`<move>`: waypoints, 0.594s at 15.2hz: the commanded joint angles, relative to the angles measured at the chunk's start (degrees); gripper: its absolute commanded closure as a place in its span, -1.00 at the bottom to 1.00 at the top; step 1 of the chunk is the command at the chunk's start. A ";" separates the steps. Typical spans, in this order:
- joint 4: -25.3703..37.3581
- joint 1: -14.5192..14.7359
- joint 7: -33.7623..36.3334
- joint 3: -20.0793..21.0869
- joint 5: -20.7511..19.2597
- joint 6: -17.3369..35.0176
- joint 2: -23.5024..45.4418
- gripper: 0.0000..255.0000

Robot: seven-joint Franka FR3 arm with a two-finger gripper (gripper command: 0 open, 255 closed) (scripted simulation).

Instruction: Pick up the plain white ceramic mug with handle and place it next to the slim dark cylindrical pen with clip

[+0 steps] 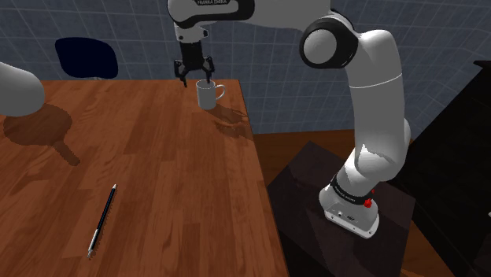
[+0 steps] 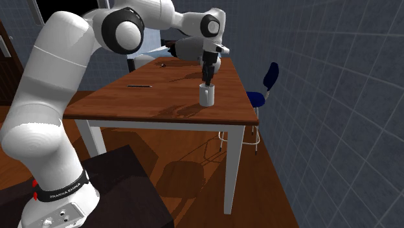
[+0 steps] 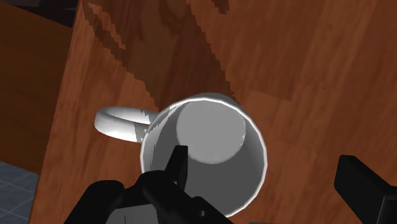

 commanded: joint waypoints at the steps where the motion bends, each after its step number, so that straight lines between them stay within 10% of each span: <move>1: -1.46 0.00 0.12 0.01 0.05 1.43 -0.04 -1.00; 9: -6.23 -0.16 0.10 0.03 0.14 5.40 -0.83 -1.00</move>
